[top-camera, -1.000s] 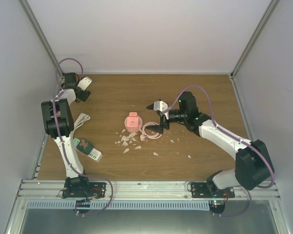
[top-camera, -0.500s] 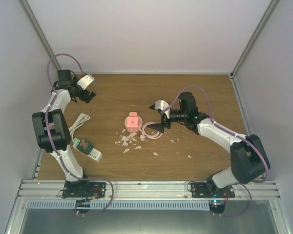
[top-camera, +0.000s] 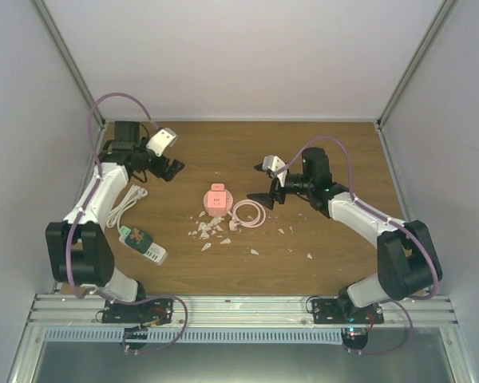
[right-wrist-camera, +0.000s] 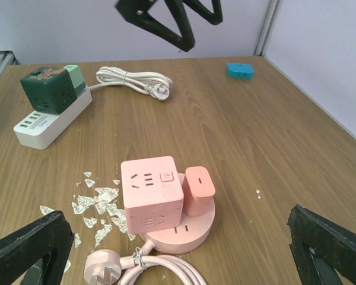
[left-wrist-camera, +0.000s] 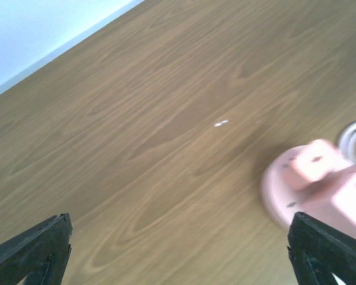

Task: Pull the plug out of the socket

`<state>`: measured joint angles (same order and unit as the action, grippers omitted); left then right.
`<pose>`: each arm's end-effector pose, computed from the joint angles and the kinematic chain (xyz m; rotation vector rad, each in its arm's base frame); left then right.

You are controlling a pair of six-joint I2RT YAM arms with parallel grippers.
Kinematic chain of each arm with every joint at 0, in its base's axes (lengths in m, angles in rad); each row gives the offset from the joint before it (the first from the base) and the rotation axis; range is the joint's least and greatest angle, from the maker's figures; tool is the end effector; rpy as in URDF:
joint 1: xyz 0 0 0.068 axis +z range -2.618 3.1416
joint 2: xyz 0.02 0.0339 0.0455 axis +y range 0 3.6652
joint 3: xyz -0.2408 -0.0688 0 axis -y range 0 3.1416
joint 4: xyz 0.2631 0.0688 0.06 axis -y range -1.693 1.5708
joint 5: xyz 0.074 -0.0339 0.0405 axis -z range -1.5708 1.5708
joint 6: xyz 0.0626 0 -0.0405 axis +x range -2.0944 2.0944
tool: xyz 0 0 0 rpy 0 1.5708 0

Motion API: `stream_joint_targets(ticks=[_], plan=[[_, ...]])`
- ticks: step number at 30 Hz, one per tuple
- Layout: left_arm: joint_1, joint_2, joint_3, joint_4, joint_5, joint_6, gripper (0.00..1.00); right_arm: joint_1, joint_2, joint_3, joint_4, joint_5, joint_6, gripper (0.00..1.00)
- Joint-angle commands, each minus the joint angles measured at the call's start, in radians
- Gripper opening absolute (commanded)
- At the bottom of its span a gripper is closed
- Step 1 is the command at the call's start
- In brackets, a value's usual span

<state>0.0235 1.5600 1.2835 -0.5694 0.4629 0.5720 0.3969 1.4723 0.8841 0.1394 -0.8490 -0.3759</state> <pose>0.3736 -0.0192 0.2429 0.8243 2.1678 -0.2635 0.3069 0.1796 0.2070 -1.2040 1.5414 0.8628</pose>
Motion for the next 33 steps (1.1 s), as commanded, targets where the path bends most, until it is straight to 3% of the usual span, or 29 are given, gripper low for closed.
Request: stream_joint_targets(ticks=[1, 8, 15, 23, 33], plan=[[-0.135, -0.1, -0.062, -0.055, -0.073, -0.172, 0.99, -0.02, -0.02, -0.008, 0.035, 0.016, 0.017, 1.0], [-0.344, -0.124, -0.1, -0.096, -0.16, -0.361, 0.99, -0.03, -0.037, -0.009, 0.031, 0.025, 0.005, 1.0], [-0.508, -0.095, -0.138, -0.071, -0.35, -0.559, 0.99, -0.031, -0.051, -0.01, 0.025, 0.045, -0.018, 1.0], [-0.577, 0.014, -0.145, -0.076, -0.455, -0.698, 0.99, -0.033, -0.057, -0.012, 0.023, 0.044, -0.029, 1.0], [-0.619, 0.132, -0.118, -0.044, -0.52, -0.731, 0.99, -0.033, -0.056, -0.013, 0.014, 0.039, -0.044, 1.0]])
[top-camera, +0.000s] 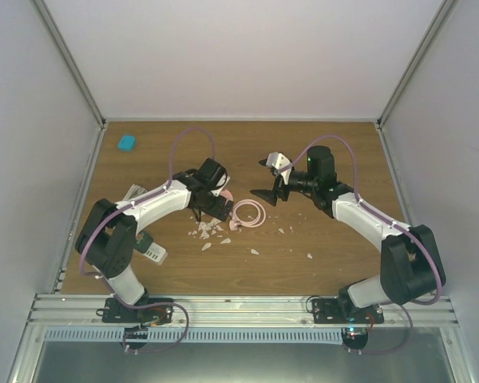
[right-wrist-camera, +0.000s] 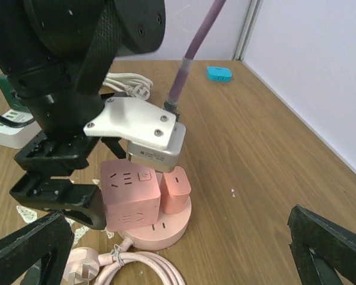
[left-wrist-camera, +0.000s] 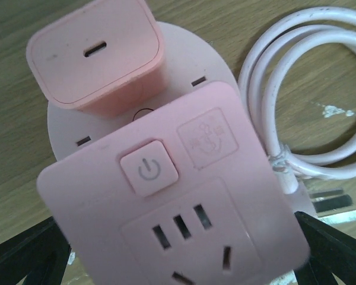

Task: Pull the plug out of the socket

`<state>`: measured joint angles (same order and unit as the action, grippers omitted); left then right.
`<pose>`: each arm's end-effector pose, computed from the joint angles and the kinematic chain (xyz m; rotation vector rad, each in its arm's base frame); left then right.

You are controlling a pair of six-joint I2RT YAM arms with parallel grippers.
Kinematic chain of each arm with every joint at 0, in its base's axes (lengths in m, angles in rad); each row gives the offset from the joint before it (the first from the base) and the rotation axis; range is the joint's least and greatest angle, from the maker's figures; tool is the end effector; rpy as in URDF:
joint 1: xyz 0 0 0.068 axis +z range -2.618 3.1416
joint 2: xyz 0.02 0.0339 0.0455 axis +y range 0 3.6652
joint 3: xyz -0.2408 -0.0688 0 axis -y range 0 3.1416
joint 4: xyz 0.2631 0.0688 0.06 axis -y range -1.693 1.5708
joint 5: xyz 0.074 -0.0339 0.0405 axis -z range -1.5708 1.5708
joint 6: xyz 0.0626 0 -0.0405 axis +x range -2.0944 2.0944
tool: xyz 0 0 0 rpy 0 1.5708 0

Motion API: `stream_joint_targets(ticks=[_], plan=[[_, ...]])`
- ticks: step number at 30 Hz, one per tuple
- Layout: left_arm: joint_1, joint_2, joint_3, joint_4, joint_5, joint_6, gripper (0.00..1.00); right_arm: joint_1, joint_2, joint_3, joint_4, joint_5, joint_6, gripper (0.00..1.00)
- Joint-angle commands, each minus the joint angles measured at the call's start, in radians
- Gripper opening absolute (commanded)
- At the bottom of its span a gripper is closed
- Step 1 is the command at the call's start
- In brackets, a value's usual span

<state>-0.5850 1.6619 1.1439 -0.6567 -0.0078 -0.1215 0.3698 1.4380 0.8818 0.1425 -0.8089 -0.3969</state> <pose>0.2945 -0.1945 0.1491 0.6322 2.6883 -0.1816 0.3105 0.1689 0.2171 -1.1752 1.5270 0.7778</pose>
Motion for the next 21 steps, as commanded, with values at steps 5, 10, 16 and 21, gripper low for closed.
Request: stream_joint_targets(ticks=[5, 10, 16, 21], plan=[[-0.01, 0.066, 0.068, 0.046, -0.091, -0.062, 0.97, -0.006, -0.021, -0.012, 0.009, -0.003, -0.024, 1.0], [-0.015, 0.1, 0.097, 0.037, -0.092, -0.083, 0.97, -0.005, -0.019, -0.013, 0.013, 0.001, -0.023, 1.0], [-0.018, 0.118, 0.111, 0.033, -0.097, -0.083, 0.9, -0.006, -0.018, -0.016, 0.016, 0.002, -0.024, 1.0], [-0.02, 0.095, 0.091, 0.043, -0.077, -0.062, 0.77, -0.006, -0.015, -0.016, 0.013, 0.002, -0.03, 1.0]])
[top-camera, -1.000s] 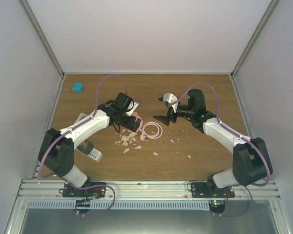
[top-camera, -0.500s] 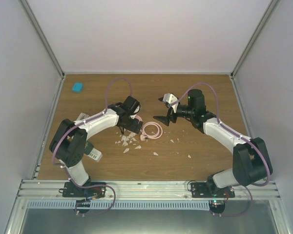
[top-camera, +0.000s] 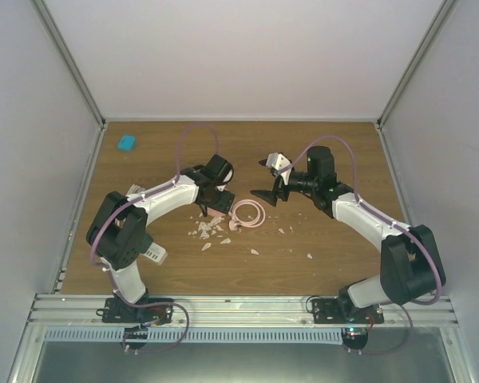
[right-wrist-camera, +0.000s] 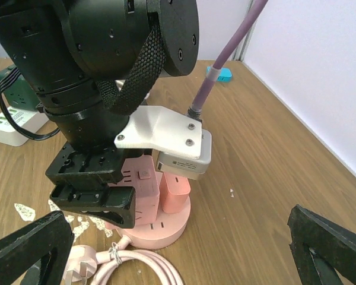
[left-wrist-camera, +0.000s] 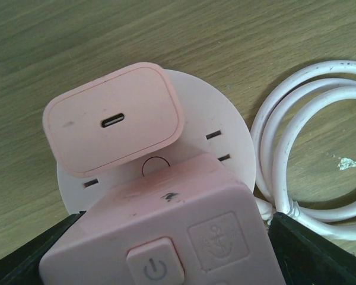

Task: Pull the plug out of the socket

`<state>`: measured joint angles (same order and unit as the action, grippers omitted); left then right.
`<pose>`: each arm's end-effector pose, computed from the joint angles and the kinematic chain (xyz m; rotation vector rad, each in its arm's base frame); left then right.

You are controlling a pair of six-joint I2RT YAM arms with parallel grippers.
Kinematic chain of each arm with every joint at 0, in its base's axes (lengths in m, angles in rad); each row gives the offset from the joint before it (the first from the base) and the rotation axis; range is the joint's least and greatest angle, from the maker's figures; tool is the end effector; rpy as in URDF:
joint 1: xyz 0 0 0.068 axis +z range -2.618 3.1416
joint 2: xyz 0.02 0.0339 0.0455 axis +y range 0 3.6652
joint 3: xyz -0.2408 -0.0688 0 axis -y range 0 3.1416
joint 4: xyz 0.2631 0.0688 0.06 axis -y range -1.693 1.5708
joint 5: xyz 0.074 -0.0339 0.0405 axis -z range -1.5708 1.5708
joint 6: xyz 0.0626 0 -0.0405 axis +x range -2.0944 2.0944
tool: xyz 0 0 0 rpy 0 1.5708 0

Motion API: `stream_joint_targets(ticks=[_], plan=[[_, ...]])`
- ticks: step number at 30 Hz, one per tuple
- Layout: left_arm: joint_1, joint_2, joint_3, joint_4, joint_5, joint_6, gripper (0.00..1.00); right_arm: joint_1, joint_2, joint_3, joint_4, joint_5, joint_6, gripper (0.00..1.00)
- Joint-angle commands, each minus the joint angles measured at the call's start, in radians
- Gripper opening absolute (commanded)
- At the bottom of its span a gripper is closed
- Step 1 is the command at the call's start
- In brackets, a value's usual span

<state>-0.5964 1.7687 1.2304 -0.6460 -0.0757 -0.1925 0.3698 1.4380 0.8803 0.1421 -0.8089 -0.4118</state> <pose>0.3133 -0.2069 0.1399 0.5324 2.7021 -0.1108 0.3103 0.1689 0.2165 -1.1854 1.5184 0.7687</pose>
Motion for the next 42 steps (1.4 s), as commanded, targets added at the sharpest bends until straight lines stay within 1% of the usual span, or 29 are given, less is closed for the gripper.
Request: stream_joint_targets(ticks=[1, 4, 9, 12, 14, 16, 21, 23, 29, 31, 33, 39, 42], plan=[[-0.011, -0.019, 0.001, 0.032, -0.004, 0.014, 0.75, -0.006, -0.015, -0.015, 0.013, 0.002, -0.016, 1.0], [-0.013, -0.033, -0.009, 0.035, 0.014, 0.04, 0.68, -0.006, -0.013, -0.014, 0.013, -0.001, -0.011, 1.0], [-0.011, -0.026, -0.016, 0.03, 0.064, 0.106, 0.48, -0.006, -0.005, -0.009, 0.011, -0.005, -0.003, 1.0], [-0.011, -0.026, -0.022, 0.026, 0.072, 0.149, 0.42, -0.006, -0.007, -0.009, 0.011, -0.006, 0.0, 1.0], [-0.011, -0.028, -0.023, 0.021, 0.107, 0.195, 0.41, -0.008, -0.007, -0.009, 0.011, -0.005, 0.002, 1.0], [-0.011, -0.031, -0.029, 0.02, 0.152, 0.279, 0.39, -0.008, -0.008, -0.008, 0.013, -0.005, 0.006, 1.0], [-0.01, -0.046, -0.032, -0.009, 0.305, 0.586, 0.39, -0.016, -0.007, -0.004, -0.001, -0.041, 0.005, 1.0], [-0.01, -0.061, -0.038, -0.006, 0.326, 0.698, 0.39, -0.017, -0.01, -0.004, -0.009, -0.059, -0.003, 1.0], [-0.008, -0.058, -0.007, -0.034, 0.36, 0.938, 0.39, -0.026, -0.037, -0.012, -0.017, -0.11, -0.02, 1.0], [-0.006, -0.045, 0.013, -0.048, 0.355, 1.031, 0.39, -0.029, -0.047, -0.016, -0.017, -0.127, -0.024, 1.0], [0.005, -0.028, 0.048, -0.08, 0.383, 1.111, 0.4, -0.032, -0.057, -0.022, -0.014, -0.142, -0.025, 1.0], [0.052, -0.001, 0.096, -0.121, 0.476, 1.32, 0.41, -0.052, -0.08, -0.039, -0.004, -0.177, -0.031, 1.0], [0.06, -0.006, 0.095, -0.148, 0.502, 1.422, 0.43, -0.068, -0.085, -0.049, 0.007, -0.184, -0.036, 1.0]])
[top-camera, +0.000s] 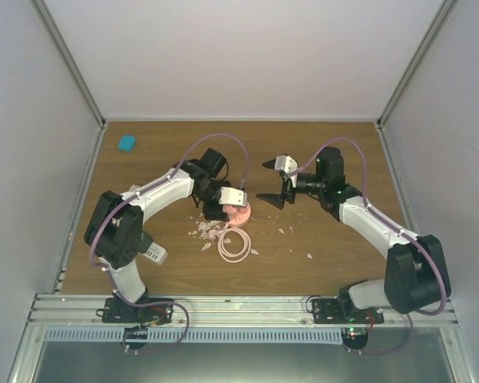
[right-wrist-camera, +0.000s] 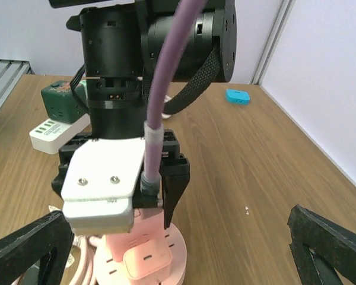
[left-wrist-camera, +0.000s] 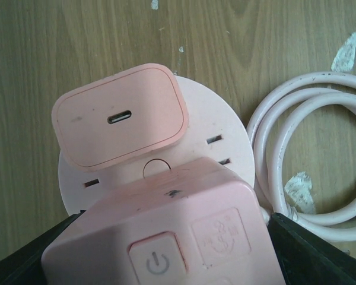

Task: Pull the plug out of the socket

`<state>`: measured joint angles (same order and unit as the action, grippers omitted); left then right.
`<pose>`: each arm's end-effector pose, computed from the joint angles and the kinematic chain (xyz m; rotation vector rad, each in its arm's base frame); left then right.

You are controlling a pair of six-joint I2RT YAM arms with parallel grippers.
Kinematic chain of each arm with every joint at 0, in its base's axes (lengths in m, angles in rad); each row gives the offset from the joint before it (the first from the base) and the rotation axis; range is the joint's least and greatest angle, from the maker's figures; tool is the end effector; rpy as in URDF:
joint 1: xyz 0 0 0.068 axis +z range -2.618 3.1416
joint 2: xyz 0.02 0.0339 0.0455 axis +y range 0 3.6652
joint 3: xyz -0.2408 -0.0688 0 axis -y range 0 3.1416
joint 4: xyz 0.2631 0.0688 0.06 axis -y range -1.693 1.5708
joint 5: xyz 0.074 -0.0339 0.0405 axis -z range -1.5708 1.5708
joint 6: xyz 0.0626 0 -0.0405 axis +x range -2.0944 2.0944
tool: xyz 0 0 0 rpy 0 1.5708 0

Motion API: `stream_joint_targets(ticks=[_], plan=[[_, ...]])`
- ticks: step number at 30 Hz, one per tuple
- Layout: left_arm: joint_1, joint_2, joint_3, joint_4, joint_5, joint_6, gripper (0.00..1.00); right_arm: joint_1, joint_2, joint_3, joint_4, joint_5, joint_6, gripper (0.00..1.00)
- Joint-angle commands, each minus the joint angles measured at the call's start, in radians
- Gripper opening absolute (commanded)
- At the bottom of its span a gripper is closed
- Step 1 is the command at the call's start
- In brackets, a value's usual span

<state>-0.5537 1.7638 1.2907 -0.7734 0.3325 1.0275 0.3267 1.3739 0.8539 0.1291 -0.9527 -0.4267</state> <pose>0.3041 -0.2120 0.1571 1.9937 1.8676 -0.3406 0.2990 0.1552 0.2290 -1.2238 1.4258 0.8558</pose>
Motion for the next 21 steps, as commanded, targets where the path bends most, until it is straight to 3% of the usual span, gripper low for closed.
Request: stream_joint_targets(ticks=[1, 13, 17, 21], plan=[[0.019, -0.001, 0.034, -0.025, 0.105, 0.231, 0.43, -0.033, -0.021, -0.027, 0.023, -0.046, -0.02, 1.0], [0.018, 0.137, 0.15, -0.099, 0.166, 0.341, 0.44, -0.072, -0.009, -0.027, 0.02, -0.055, -0.02, 1.0], [0.026, 0.135, 0.158, -0.067, 0.18, 0.274, 0.76, -0.1, -0.006, -0.029, 0.017, -0.069, -0.022, 1.0], [0.052, 0.08, 0.115, -0.015, 0.209, 0.216, 0.99, -0.111, -0.002, -0.032, 0.017, -0.075, -0.026, 1.0]])
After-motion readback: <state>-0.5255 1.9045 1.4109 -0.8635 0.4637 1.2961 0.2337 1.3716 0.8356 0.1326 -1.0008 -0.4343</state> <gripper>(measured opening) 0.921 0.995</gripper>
